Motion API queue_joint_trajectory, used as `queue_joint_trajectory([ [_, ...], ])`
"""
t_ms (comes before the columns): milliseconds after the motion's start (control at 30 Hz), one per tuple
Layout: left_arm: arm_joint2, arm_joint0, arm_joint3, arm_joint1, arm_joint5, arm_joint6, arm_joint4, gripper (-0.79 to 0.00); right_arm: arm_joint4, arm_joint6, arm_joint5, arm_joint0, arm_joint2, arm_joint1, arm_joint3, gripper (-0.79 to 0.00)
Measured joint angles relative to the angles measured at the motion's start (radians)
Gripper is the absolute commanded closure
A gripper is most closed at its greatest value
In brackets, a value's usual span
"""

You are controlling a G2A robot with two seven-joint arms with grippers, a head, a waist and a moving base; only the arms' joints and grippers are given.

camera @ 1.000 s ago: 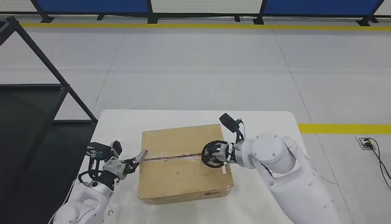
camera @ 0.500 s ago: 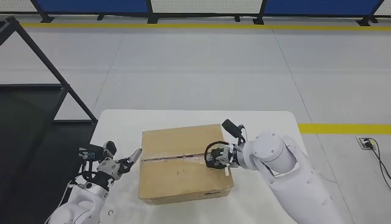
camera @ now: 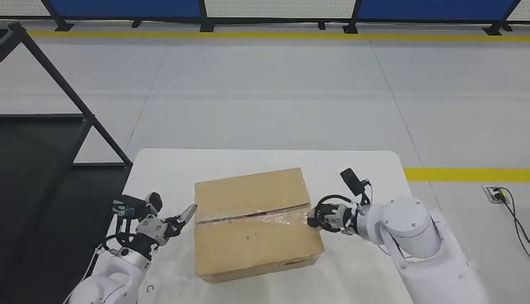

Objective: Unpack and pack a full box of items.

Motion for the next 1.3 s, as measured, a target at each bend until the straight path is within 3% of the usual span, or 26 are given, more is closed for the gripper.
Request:
queue_joint_trajectory([
  [400,0.013,0.006,-0.003,-0.002,0.005,-0.004,0.012,-0.785,0.082,-0.187,-0.025,-0.097,0.082,0.007,-0.079,0.000],
  [1300,0.013,0.004,0.001,-0.003,-0.007,-0.008,0.009,-0.785,0.072,-0.136,0.030,0.036,-0.070,0.012,0.091,0.000],
])
